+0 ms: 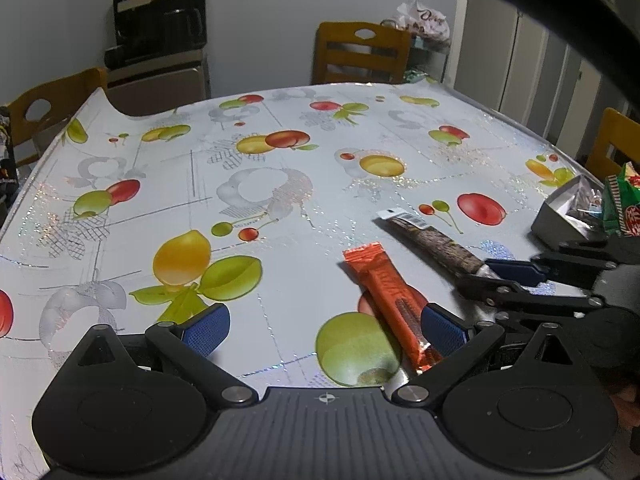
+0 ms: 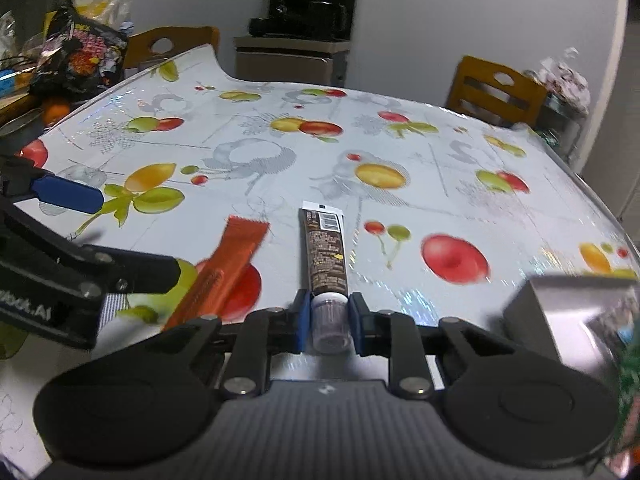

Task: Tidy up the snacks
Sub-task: 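Grasp the brown tube snack with the right gripper while the left grasps the orange bar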

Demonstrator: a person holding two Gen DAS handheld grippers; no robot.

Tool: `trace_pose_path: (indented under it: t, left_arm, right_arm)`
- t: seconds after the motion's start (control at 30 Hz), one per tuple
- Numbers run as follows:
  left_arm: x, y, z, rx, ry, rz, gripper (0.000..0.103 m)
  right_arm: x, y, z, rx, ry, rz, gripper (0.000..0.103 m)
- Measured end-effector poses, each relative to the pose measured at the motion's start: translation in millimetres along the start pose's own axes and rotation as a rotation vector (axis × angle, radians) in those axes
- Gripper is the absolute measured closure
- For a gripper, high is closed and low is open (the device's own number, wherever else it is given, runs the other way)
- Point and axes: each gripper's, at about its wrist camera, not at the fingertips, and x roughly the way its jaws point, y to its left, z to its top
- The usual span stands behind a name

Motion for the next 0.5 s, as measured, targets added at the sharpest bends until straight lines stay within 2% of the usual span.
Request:
trace_pose_path:
  t: [0.3, 0.5]
  left_arm:
    - [4.4, -23.2, -4.3, 0.037, -0.017, -0.020, 0.002]
    - [13.6, -35.8, -6.4, 0.069, -0.015, -0.019, 0.010]
  right_arm:
    - [-47.0, -10.0, -37.9, 0.053, 0.017, -0.020, 0.083]
    - [-76.6, -12.3, -58.9, 0.062, 0.033, -0.025, 0.083]
